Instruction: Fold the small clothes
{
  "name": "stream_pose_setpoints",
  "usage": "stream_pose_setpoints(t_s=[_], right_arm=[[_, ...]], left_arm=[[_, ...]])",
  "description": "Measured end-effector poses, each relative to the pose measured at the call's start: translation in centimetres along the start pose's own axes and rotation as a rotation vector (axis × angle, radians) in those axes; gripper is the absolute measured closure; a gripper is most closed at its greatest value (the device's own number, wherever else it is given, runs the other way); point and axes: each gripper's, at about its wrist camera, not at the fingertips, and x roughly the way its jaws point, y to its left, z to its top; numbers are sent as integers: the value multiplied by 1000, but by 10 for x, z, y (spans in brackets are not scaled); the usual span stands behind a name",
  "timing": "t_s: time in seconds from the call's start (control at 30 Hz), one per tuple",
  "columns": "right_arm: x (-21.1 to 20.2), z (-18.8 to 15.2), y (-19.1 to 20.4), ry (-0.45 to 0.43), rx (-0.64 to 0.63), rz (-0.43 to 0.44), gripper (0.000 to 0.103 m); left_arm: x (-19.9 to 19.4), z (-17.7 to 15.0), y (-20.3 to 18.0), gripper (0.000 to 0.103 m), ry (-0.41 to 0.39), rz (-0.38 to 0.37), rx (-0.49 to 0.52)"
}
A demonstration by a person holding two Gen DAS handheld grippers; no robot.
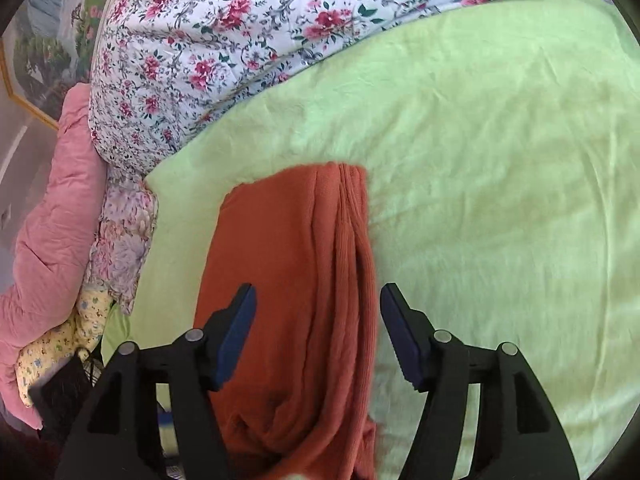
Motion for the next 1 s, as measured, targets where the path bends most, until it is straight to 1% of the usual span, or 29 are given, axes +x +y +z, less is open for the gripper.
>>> stream_pose_setpoints(t_s=[0.07, 0.1, 0.17, 0.23, 0.37, 0.4, 0.5, 0.6, 0.73, 0.8, 0.87, 0.9, 0.93, 0.97, 1.0], right_arm=[[2, -10, -3, 26, 24, -3, 37], [3, -14, -4, 33, 30, -3, 37], [6, -23, -5, 47, 39, -5, 37], [9, -27, -5, 54, 53, -4, 37], [13, -28, -4, 58, 59, 3, 37], [14, -27, -3, 59, 57, 3, 37], [19, -24, -3, 71, 49, 4, 33], [27, -22, -5, 96, 45, 7, 32], [42, -18, -10, 133, 36, 12, 32], [49, -15, -13, 141, 37, 22, 32], [56, -12, -14, 141, 51, 58, 32], [60, -11, -14, 146, 55, 78, 34], [64, -11, -12, 158, 55, 96, 48], [69, -12, -8, 180, 53, 95, 58], [72, -13, -6, 191, 56, 89, 65]], left_arm=[[-14, 3, 30, 42, -17, 21, -72], [-14, 6, 39, 40, -22, 28, -95], [-17, 12, 65, 40, -24, 39, -161], [-17, 17, 79, 40, -29, 32, -209], [-15, 33, 103, 39, -35, 31, -246], [-14, 31, 103, 37, -36, 34, -249], [4, 41, 109, 34, -21, 26, -260], [33, 55, 109, 34, 32, 20, -268], [57, 68, 119, 34, 32, -3, -284], [74, 77, 122, 34, 53, -29, -292], [85, 83, 122, 38, 54, -53, -298], [87, 86, 119, 53, 43, -48, -284], [88, 89, 115, 64, 37, -48, -256], [86, 91, 111, 77, 31, -42, -237], [83, 91, 108, 81, 22, -39, -223]])
